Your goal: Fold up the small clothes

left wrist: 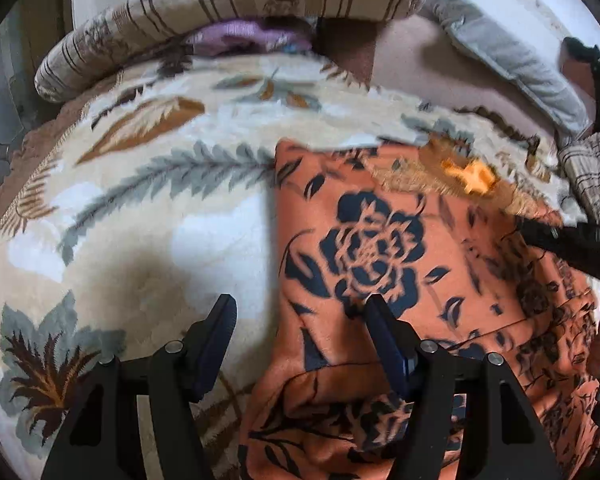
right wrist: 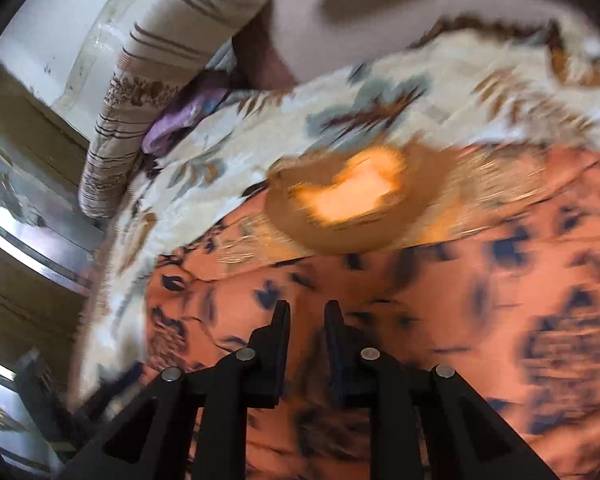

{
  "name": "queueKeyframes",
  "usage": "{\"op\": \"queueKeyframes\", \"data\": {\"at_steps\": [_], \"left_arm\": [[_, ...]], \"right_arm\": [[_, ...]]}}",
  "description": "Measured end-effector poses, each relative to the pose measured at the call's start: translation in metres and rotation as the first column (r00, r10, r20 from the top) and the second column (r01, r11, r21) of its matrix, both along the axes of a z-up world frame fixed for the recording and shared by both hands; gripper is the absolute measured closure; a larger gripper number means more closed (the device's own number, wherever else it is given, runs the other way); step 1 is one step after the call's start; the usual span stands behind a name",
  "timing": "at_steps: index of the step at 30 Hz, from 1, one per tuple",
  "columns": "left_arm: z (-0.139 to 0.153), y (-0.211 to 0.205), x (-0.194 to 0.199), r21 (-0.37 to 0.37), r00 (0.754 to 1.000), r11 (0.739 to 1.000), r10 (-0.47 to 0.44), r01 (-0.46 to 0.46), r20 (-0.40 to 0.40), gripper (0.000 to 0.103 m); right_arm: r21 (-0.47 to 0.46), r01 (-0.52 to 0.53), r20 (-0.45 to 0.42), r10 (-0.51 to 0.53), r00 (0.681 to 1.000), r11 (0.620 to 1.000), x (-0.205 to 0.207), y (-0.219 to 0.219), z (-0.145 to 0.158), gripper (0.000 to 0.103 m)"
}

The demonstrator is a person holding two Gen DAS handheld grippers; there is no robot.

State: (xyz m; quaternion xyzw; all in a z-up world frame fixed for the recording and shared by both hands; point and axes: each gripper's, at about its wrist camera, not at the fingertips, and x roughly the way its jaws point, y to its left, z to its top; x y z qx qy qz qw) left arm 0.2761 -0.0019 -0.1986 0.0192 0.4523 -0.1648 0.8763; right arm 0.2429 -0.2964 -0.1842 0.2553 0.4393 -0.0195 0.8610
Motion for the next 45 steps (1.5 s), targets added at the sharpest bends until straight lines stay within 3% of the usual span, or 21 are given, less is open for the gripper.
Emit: {"op": "queueKeyframes", "data": {"at_steps": [3,6,8,14,18,21,24,29,32,37,45], "left_arm": [[0.003,-0.004,-0.004,0.032,0.999,0.999,-0.004,0.002,0.034,0.035],[-0.014,-0.009,-0.002,0.055,0.999,0.998,-0.013,0.016,-0.049,0.035],[-0.013,-0.01,-0.005,0.055,0.999,0.998,-0.009,0.011,-0.037,0.033],[-0.014,-0.012,-0.026,0.088,1.0,0.996,-0.013,0.013,-0.005,0.032],[-0.013,-0.004,-0.036,0.089,1.0,0.996,0.015,-0.015,-0.005,0.023],[-0.008,0.003,-0.051,0.082,1.0,0.996,0.026,-0.026,0.002,0.023],[0.001,0.003,-0.072,0.103,0.999,0.995,0.004,-0.008,0.042,0.023],[-0.001,-0.009,-0.106,0.14,0.998,0.989,-0.054,0.048,0.039,0.023],[-0.008,-0.014,-0.135,0.152,0.997,0.986,-0.073,0.069,0.02,0.023],[-0.005,-0.022,-0.175,0.197,0.991,0.975,-0.116,0.1,0.071,0.023],[0.015,-0.031,-0.223,0.251,0.98,0.963,-0.134,0.094,0.148,0.023]], "right_arm": [[-0.002,0.1,-0.033,-0.1,0.994,0.995,-0.027,-0.04,-0.009,0.082],[0.008,0.185,-0.109,-0.183,0.977,0.983,-0.055,-0.072,-0.026,0.082],[0.077,0.178,-0.087,-0.171,0.981,0.981,-0.076,-0.08,-0.03,0.082],[0.035,0.128,-0.029,-0.127,0.991,0.991,-0.106,-0.075,-0.032,0.082],[0.044,0.134,-0.058,-0.132,0.99,0.99,-0.122,-0.074,-0.02,0.082],[0.018,0.133,-0.044,-0.133,0.99,0.991,-0.152,-0.079,-0.011,0.082],[0.049,0.155,-0.037,-0.153,0.988,0.987,-0.176,-0.087,-0.01,0.082],[0.085,0.138,-0.144,-0.125,0.982,0.987,-0.2,-0.084,-0.033,0.082],[0.104,0.124,-0.123,-0.111,0.986,0.987,-0.216,-0.08,-0.03,0.082],[0.167,0.129,-0.118,-0.11,0.987,0.977,-0.245,-0.077,-0.032,0.082],[0.053,0.076,-0.08,-0.071,0.994,0.996,-0.265,-0.053,-0.012,0.082]]}}
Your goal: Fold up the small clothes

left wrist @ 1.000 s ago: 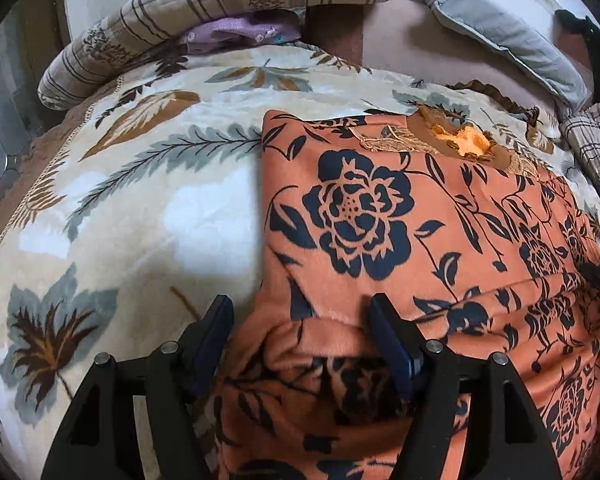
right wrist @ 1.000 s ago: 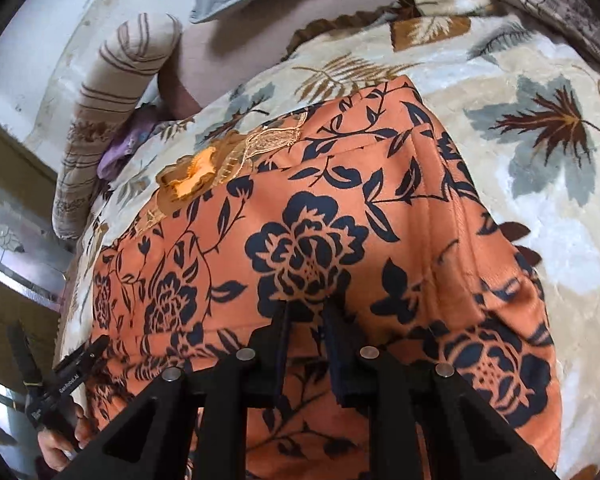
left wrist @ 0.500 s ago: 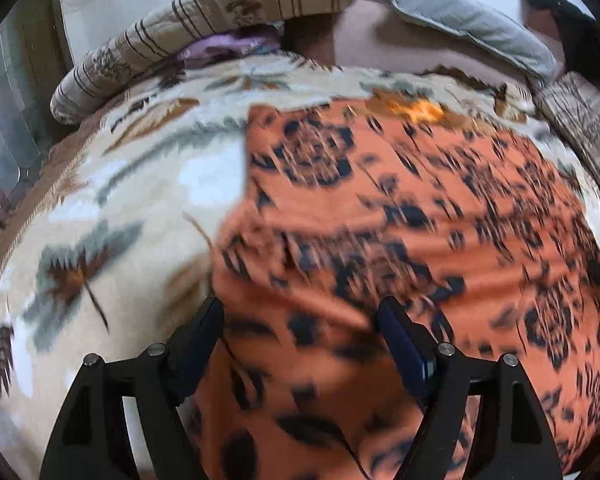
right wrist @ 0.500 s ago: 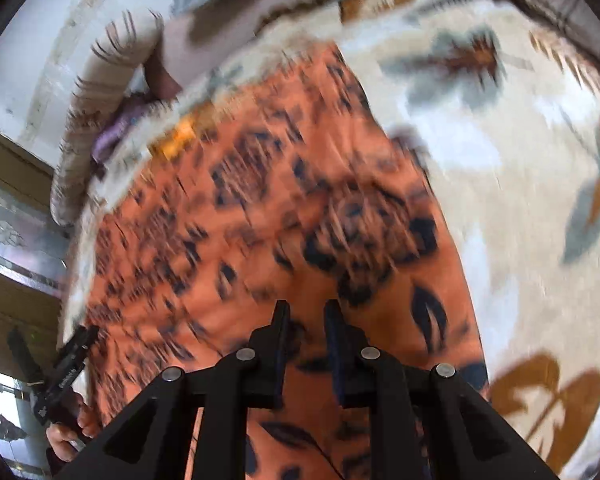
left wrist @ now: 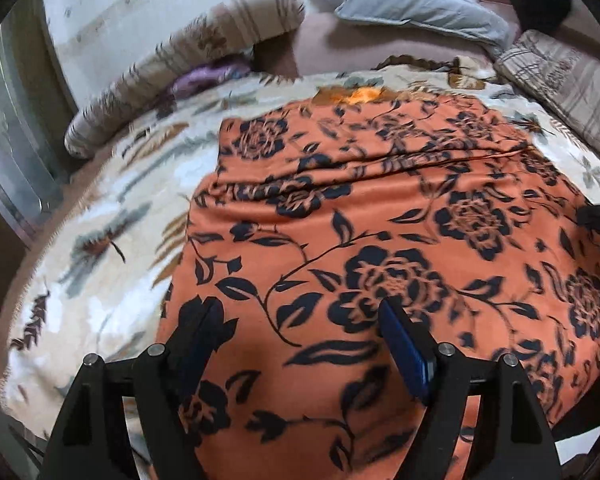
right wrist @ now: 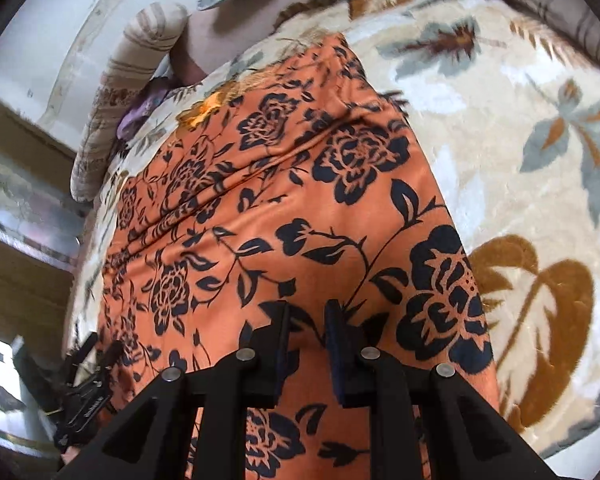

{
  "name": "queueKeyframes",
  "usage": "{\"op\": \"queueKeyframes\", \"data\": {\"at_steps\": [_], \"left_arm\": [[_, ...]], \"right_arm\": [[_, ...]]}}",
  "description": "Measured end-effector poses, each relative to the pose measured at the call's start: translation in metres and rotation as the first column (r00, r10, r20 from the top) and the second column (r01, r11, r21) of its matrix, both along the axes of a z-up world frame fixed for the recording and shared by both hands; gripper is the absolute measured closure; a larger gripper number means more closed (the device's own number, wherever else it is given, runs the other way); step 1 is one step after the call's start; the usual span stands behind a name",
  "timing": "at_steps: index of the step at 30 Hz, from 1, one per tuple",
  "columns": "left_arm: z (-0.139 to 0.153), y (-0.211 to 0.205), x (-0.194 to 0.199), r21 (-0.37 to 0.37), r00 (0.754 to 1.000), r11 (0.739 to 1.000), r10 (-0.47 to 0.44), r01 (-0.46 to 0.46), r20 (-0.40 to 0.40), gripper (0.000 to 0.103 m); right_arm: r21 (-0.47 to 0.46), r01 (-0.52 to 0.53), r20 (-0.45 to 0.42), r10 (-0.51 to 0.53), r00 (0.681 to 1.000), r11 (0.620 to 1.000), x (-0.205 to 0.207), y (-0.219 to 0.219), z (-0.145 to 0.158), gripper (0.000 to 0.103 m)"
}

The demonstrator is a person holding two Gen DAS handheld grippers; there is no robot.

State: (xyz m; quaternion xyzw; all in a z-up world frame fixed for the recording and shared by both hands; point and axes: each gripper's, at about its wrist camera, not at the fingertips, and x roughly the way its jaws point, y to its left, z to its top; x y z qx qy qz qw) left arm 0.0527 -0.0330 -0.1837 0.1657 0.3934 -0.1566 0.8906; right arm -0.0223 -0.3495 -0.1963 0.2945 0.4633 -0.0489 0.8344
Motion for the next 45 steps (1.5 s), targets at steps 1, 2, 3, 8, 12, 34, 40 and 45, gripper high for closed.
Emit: {"op": "queueKeyframes", "data": {"at_steps": [1,2,3,8,12,34,40,45], "left_arm": [[0.005,-0.001,-0.004,-0.005,1.0,1.0,-0.002,0.002,0.007,0.023],[0.009,-0.002,-0.007,-0.011,1.0,1.0,0.001,-0.001,0.009,0.023],[0.013,-0.002,-0.009,-0.022,1.0,1.0,0.006,-0.005,0.012,0.023],[0.032,-0.001,-0.014,-0.057,0.999,0.998,0.041,-0.039,0.036,0.023],[0.041,0.005,-0.014,-0.082,0.995,0.993,0.092,-0.088,0.046,0.023],[0.011,0.025,0.006,-0.043,0.98,0.979,0.197,-0.198,-0.008,0.023],[-0.006,0.032,0.014,-0.017,0.973,0.973,0.228,-0.229,-0.039,0.023],[-0.014,0.03,0.025,-0.028,0.971,0.973,0.224,-0.227,-0.086,0.023]], "right_arm": [[-0.005,-0.006,0.012,0.006,1.0,1.0,-0.001,0.001,0.003,0.082],[-0.003,-0.01,0.028,0.01,1.0,1.0,-0.001,0.003,0.006,0.082],[-0.001,-0.014,0.045,0.014,0.999,1.0,-0.003,0.004,0.009,0.082],[-0.027,-0.027,0.08,0.029,0.996,0.999,-0.003,0.009,0.018,0.082],[-0.038,-0.026,0.086,0.03,0.996,0.999,-0.003,0.01,0.019,0.082],[-0.069,-0.084,0.02,0.086,0.996,0.994,0.015,0.025,0.003,0.082],[-0.079,-0.1,-0.025,0.098,0.995,0.992,0.023,0.03,-0.007,0.082],[-0.088,-0.101,-0.026,0.099,0.995,0.991,0.023,0.032,-0.007,0.082]]}}
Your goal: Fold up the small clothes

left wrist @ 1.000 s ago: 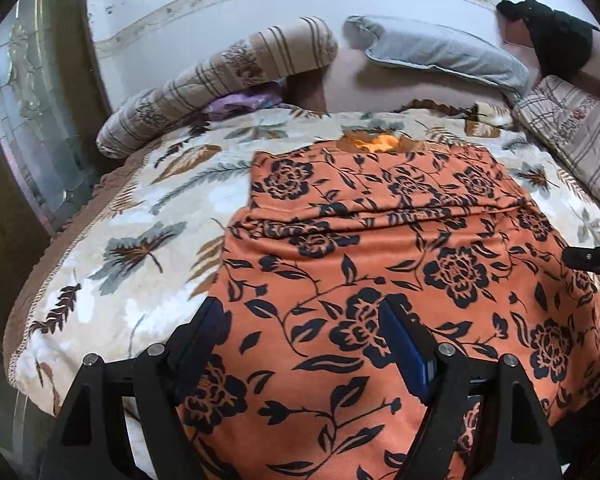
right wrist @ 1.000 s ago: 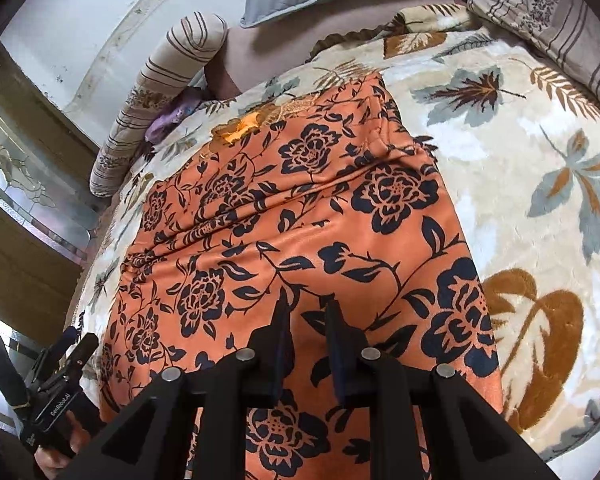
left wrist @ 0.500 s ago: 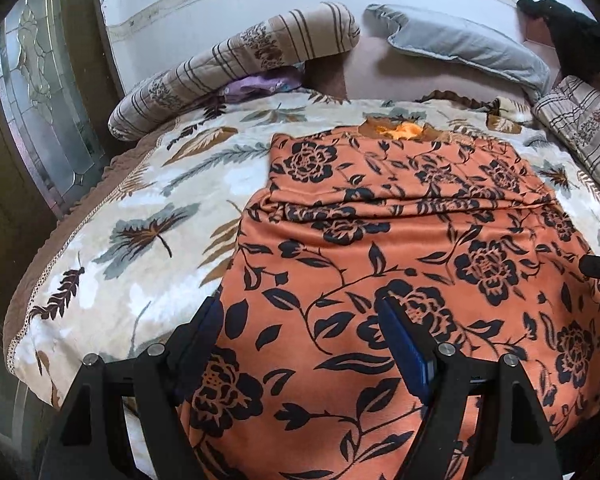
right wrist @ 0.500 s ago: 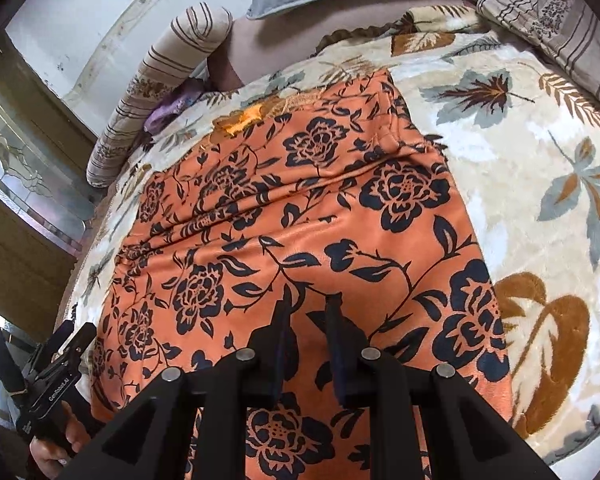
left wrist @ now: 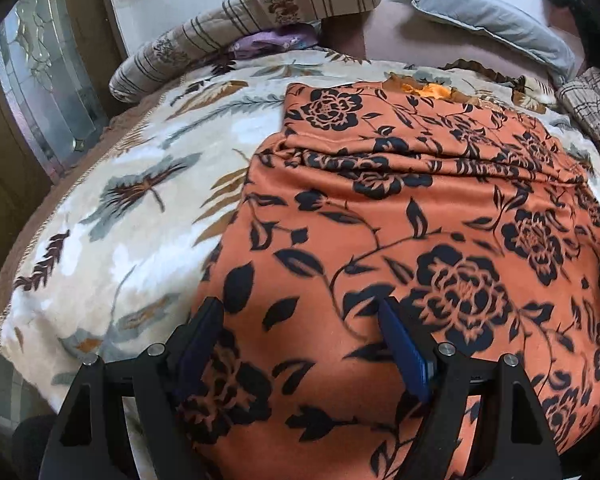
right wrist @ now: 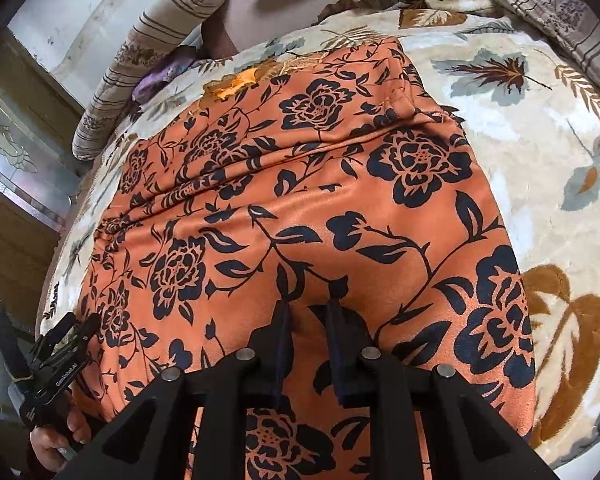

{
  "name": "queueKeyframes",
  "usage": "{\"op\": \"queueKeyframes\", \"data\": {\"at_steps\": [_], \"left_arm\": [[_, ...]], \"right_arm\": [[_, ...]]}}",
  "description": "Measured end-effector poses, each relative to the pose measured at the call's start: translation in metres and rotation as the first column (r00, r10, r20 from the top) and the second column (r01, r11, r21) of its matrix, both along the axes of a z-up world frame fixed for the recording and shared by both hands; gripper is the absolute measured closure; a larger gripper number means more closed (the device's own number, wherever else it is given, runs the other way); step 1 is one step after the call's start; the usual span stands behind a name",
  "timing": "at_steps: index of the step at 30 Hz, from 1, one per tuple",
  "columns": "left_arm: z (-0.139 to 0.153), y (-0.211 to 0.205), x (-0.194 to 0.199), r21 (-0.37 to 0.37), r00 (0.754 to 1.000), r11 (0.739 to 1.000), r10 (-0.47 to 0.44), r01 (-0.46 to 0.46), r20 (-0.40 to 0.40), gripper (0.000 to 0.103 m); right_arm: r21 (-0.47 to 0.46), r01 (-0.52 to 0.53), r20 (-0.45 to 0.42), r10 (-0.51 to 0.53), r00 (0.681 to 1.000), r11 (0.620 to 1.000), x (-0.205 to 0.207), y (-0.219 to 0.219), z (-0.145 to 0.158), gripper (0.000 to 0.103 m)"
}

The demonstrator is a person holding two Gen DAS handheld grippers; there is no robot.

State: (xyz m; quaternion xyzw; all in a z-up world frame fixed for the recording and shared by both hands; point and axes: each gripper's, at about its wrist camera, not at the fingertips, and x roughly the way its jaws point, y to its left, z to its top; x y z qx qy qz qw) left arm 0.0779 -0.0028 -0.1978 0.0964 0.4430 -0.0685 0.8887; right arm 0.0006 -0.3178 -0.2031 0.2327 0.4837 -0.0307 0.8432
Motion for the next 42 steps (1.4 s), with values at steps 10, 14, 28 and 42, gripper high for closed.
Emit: {"op": "queueKeyframes", "data": {"at_steps": [10,14,28,42], "left_arm": [[0.054,-0.004,0.124,-0.045,0.996,0.999,0.009,-0.005,0.091,0.021],[0.053,-0.003,0.184,-0.032,0.997,0.999,0.033,-0.031,0.073,0.021],[-0.016,0.004,0.28,0.035,0.983,0.987,0.16,-0.157,-0.093,0.006],[-0.003,-0.027,0.208,0.297,0.998,0.955,0.001,0.02,-0.068,0.007]], "right_arm": [[0.027,0.118,0.108,-0.12,0.987,0.993,0.039,-0.039,0.032,0.081],[-0.003,0.153,0.156,-0.15,0.976,0.988,0.081,-0.061,0.05,0.081],[-0.072,0.146,-0.034,-0.148,0.988,0.987,0.173,-0.099,-0.001,0.082],[-0.038,0.07,-0.079,-0.073,0.994,0.997,0.159,-0.067,0.004,0.082]]}}
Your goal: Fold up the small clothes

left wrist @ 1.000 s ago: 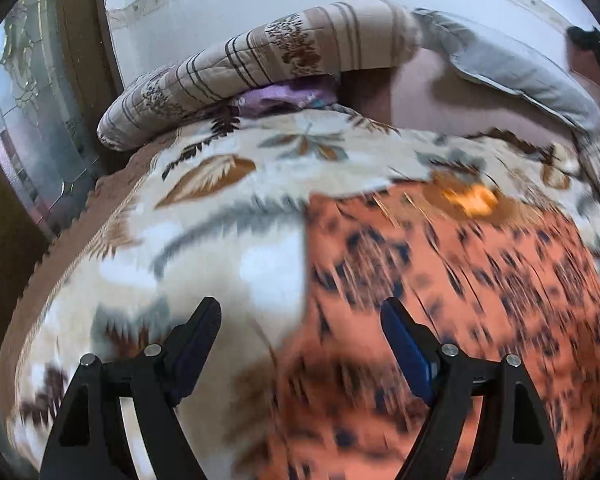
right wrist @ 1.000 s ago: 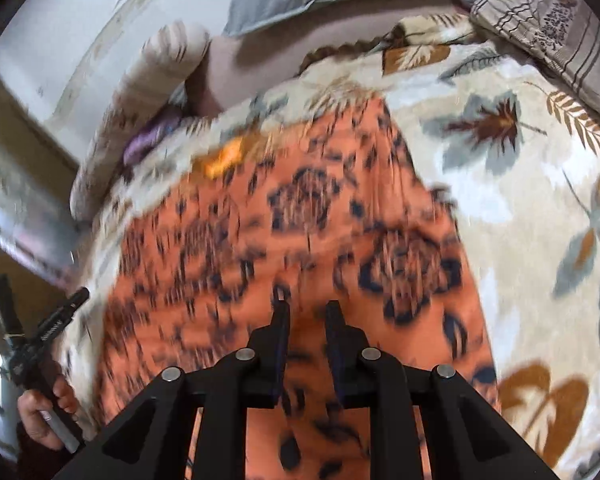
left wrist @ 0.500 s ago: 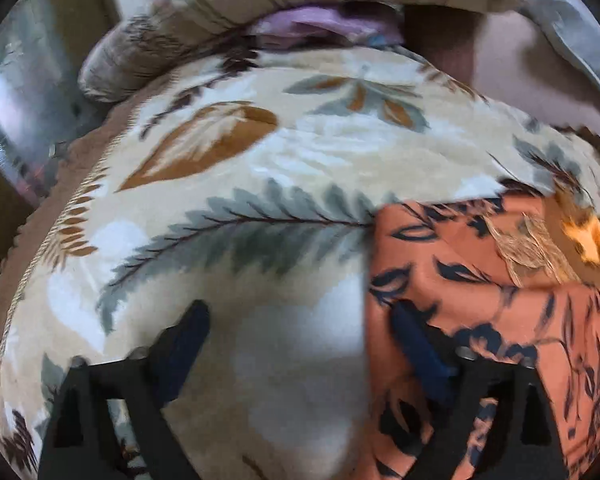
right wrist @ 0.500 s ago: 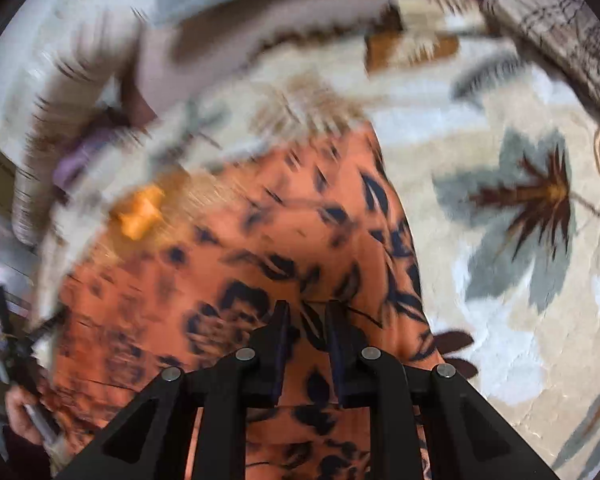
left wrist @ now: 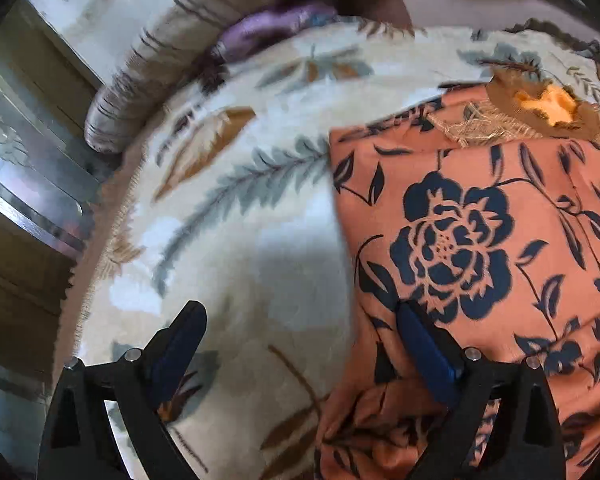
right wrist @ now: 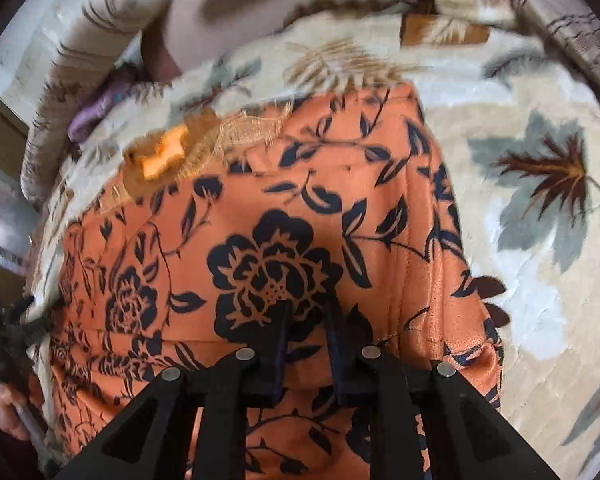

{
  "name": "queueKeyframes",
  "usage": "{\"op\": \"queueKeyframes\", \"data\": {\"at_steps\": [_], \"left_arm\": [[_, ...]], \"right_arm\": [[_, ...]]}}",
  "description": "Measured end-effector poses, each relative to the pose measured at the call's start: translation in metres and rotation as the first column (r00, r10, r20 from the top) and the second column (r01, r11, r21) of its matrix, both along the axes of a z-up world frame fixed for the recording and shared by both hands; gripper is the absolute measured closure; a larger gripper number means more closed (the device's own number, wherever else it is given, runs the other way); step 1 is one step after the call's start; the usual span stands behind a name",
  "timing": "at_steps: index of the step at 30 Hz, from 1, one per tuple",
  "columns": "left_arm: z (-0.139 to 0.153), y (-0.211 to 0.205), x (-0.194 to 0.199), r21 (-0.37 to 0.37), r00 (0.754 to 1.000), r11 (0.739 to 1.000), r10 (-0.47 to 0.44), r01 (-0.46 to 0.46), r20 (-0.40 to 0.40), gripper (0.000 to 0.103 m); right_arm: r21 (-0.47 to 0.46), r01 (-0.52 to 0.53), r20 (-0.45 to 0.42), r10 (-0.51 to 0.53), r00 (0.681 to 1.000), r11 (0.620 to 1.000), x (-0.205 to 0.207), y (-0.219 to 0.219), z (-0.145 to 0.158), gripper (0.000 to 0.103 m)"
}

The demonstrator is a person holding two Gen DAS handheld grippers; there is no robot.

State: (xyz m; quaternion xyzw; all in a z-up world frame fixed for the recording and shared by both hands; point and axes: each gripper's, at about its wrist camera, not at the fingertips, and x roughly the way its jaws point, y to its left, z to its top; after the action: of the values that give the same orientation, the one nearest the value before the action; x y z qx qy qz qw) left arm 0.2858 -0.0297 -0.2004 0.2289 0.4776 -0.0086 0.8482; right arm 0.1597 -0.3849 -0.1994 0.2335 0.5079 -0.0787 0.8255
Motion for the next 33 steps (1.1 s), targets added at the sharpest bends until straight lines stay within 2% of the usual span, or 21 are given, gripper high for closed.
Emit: {"op": "queueKeyframes", "data": {"at_steps": [3,5,11,18,21,26,29,30,31,32,33], "left_arm": [[0.01,0.004,-0.01,-0.043,0.999,0.999,-0.007,0.006,-0.032,0.007],[0.022,0.008,-0.023,-0.079,1.0,0.997,-0.017,0.016,-0.004,0.007],[0.042,0.014,-0.083,-0.149,0.992,0.987,-0.043,0.061,0.12,0.007],[0.048,0.026,-0.138,-0.184,0.983,0.981,-0.027,0.061,0.181,0.007],[0.063,0.023,-0.153,-0.169,0.969,0.983,-0.034,0.077,0.244,0.007],[0.093,0.019,-0.171,-0.198,0.954,0.977,-0.022,0.085,0.299,0.007],[0.109,0.016,-0.18,-0.198,0.946,0.978,-0.003,0.072,0.325,0.007],[0.114,0.015,-0.183,-0.202,0.943,0.977,-0.001,0.072,0.333,0.007],[0.119,0.015,-0.188,-0.207,0.94,0.975,0.001,0.074,0.342,0.007],[0.124,0.014,-0.192,-0.211,0.937,0.975,0.003,0.075,0.349,0.007],[0.127,0.013,-0.194,-0.21,0.935,0.975,0.005,0.075,0.354,0.007]], "right_arm": [[0.096,0.02,0.037,-0.024,0.999,0.995,-0.012,-0.006,0.007,0.082],[0.113,0.029,0.058,-0.036,0.998,0.993,-0.018,-0.01,0.012,0.082],[0.098,0.046,0.133,-0.059,0.989,0.994,-0.029,-0.01,0.032,0.082],[0.042,-0.024,0.222,0.014,0.975,0.999,-0.04,0.011,0.052,0.082],[-0.003,-0.049,0.252,0.049,0.967,0.999,-0.047,0.021,0.059,0.081],[-0.011,-0.066,0.32,0.066,0.945,0.998,-0.061,0.026,0.073,0.08],[0.001,-0.059,0.36,0.054,0.931,0.998,-0.074,0.026,0.081,0.067],[0.002,-0.055,0.368,0.051,0.928,0.998,-0.078,0.026,0.082,0.05],[0.004,-0.049,0.383,0.044,0.923,0.999,-0.083,0.026,0.084,0.038],[0.002,-0.038,0.408,0.034,0.913,0.999,-0.089,0.026,0.087,0.028],[-0.004,-0.034,0.428,0.032,0.903,0.999,-0.094,0.026,0.091,0.028]]}}
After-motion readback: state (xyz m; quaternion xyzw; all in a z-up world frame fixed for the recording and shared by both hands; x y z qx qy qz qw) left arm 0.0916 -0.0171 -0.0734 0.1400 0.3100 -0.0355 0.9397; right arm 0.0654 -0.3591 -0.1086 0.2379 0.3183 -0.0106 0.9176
